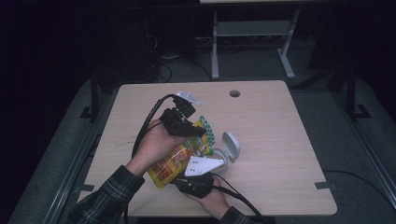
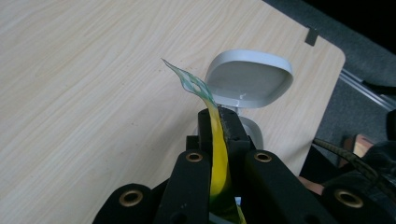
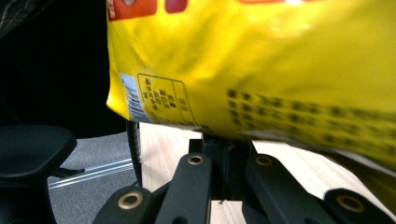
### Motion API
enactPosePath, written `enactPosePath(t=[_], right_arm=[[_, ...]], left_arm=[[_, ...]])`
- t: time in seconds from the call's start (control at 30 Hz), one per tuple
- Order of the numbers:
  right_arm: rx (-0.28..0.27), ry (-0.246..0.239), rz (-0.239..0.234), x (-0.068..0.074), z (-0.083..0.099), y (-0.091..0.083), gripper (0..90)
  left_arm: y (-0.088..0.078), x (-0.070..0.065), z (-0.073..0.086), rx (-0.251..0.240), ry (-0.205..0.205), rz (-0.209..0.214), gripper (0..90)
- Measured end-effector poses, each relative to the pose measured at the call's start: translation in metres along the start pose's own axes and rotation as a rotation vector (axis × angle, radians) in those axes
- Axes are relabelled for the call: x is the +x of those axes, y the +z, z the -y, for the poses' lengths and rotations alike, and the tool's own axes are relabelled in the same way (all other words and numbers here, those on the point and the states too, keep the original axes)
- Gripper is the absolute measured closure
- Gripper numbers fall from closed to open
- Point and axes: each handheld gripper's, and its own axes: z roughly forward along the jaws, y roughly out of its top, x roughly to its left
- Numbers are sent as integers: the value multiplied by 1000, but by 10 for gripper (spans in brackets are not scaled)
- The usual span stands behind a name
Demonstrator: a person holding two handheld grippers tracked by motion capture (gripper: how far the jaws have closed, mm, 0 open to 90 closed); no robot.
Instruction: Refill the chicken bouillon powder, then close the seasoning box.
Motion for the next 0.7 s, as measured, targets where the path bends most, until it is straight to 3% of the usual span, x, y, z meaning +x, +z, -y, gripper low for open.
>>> enactPosePath(t=[0.47,0.7], right_arm=[[25,8,8,-2,2,1,899],[37,9,21,-4,4,0,899]], left_arm=[[-24,9,15,-68,-14,51,900],[-37,13,24,-109,-29,53,900]])
